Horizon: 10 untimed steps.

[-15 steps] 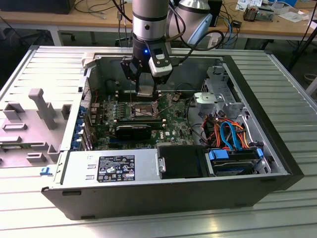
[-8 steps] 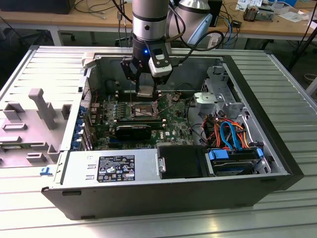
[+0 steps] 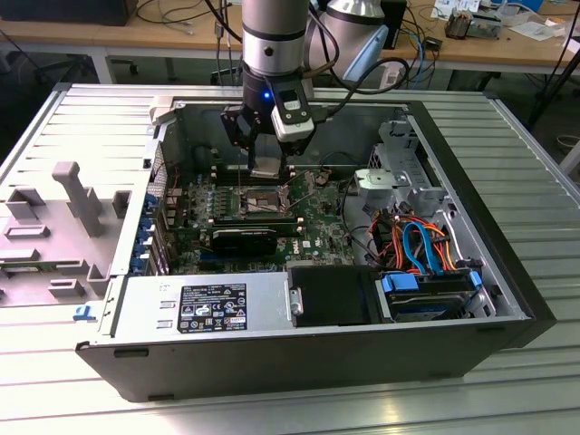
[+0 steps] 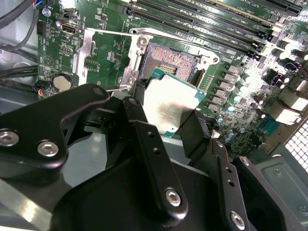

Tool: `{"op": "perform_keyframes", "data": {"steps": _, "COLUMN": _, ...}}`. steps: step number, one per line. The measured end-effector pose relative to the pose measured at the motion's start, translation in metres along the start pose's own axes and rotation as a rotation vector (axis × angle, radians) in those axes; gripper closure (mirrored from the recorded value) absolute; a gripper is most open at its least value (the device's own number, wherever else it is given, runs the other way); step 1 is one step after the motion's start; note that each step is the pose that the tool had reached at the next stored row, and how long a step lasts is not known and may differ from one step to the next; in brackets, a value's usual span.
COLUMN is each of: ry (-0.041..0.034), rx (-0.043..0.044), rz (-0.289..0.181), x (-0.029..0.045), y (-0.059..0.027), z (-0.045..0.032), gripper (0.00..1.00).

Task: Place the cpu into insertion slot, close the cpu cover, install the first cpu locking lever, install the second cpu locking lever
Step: 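Place the cpu into insertion slot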

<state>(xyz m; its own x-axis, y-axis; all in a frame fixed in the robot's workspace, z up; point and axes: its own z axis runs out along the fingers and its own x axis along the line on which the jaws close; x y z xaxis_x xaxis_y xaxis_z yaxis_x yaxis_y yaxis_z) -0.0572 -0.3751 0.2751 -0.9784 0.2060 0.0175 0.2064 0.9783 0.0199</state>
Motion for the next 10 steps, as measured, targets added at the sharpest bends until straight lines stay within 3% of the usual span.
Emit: {"op": "perform_keyframes", "data": {"steps": 10, "ry": -0.0001, "rx": -0.0001, "rz": 0.005, "x": 0.0000, "y": 0.0000, "z": 0.0007, "gripper": 0.46}}
